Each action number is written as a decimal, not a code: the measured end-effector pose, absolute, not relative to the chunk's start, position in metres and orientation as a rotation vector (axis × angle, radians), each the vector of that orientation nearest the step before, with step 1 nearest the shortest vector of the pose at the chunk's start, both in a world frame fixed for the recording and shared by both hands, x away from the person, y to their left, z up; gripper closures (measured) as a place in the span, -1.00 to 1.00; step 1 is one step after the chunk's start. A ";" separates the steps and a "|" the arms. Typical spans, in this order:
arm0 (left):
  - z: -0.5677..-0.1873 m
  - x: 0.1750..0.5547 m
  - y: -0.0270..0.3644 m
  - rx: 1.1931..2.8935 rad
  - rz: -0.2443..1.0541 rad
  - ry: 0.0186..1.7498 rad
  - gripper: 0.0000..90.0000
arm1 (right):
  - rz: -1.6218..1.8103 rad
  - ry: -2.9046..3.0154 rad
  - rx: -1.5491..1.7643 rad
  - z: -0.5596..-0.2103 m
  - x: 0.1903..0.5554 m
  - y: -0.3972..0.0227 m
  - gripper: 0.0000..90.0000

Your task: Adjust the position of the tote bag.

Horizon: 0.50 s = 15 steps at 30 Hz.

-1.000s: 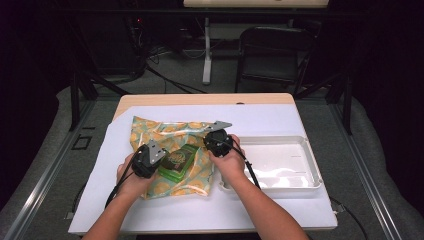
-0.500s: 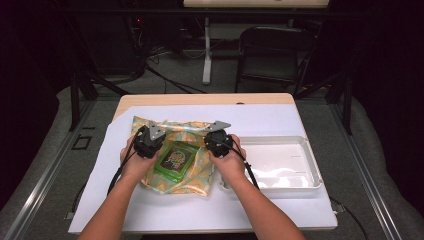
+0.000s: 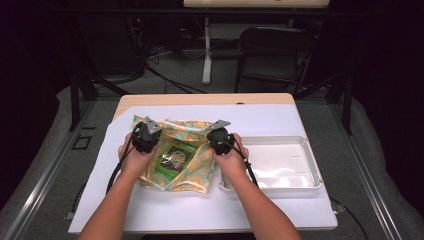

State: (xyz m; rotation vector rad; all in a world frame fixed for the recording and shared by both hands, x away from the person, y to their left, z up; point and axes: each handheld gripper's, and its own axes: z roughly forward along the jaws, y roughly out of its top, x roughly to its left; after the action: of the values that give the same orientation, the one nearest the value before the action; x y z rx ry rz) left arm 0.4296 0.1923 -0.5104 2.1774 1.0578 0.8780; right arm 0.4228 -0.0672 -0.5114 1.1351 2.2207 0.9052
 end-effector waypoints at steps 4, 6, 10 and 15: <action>-0.512 0.431 0.195 2.176 0.890 1.093 1.00 | 0.895 2.217 1.169 -0.514 0.426 -0.071 1.00; -0.513 0.433 0.197 2.175 0.888 1.116 1.00 | 0.890 2.218 1.187 -0.514 0.428 -0.072 1.00; -0.517 0.436 0.203 2.172 0.881 1.171 1.00 | 0.889 2.213 1.218 -0.517 0.431 -0.074 1.00; -0.519 0.438 0.209 2.166 0.864 1.214 1.00 | 0.905 2.223 1.272 -0.518 0.434 -0.078 1.00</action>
State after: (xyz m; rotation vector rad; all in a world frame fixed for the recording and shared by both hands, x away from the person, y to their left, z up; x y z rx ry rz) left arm 0.4378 0.2090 -0.5193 2.1656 1.2136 0.8637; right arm 0.4338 -0.0782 -0.5185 1.2719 2.2230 0.9053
